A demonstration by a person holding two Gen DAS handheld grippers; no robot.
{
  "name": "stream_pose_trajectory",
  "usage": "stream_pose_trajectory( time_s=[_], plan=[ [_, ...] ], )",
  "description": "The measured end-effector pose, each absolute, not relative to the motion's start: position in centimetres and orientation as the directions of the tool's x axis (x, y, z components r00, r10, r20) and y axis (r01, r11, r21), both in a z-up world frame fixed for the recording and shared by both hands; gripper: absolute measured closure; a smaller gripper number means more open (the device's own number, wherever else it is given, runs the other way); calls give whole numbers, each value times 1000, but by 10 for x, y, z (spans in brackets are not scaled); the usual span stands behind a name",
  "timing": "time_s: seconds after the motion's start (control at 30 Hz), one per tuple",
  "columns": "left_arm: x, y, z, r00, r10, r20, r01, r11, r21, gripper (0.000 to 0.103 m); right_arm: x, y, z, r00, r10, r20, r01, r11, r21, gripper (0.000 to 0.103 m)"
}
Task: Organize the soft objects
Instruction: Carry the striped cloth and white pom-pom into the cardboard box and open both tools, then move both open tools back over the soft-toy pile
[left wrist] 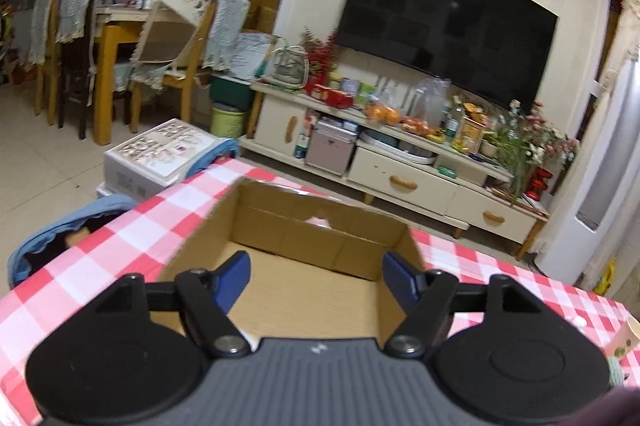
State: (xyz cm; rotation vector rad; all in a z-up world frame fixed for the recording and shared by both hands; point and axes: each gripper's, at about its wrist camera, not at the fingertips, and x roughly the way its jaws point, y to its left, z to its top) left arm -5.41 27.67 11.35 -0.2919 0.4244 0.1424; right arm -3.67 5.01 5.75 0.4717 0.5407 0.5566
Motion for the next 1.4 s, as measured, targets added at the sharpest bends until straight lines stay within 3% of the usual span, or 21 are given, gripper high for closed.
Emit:
stream_pose_trajectory(
  time_s=[0.13, 0.33, 0.47, 0.8, 1.0, 1.17, 1.4],
  plan=[
    [-54, 252, 109, 918, 47, -394, -147, 963, -227, 19, -49, 21, 58, 773, 542, -329, -316, 780, 541, 1],
    [-49, 207, 89, 924, 18, -381, -72, 989, -127, 18, -69, -14, 52, 858, 389, -335, -216, 866, 451, 0],
    [-47, 194, 81, 925, 96, -367, -103, 995, 2, 18, -82, -40, 46, 888, 298, -351, -142, 902, 407, 0],
    [-53, 210, 90, 881, 176, -439, -167, 984, 58, 18, -97, -104, 23, 923, 67, -378, 67, 941, 331, 0],
    [-64, 191, 108, 922, 220, -319, -189, 974, 126, 16, -106, -128, 19, 930, -37, -365, 142, 954, 264, 0],
    [-72, 166, 123, 958, 147, -248, -129, 988, 87, 10, -112, -144, 19, 933, -87, -349, 165, 966, 199, 0],
    [-73, 107, 114, 954, -26, -297, 58, 993, 100, 6, -110, -177, 17, 923, -124, -363, 214, 952, 220, 0]
  ],
)
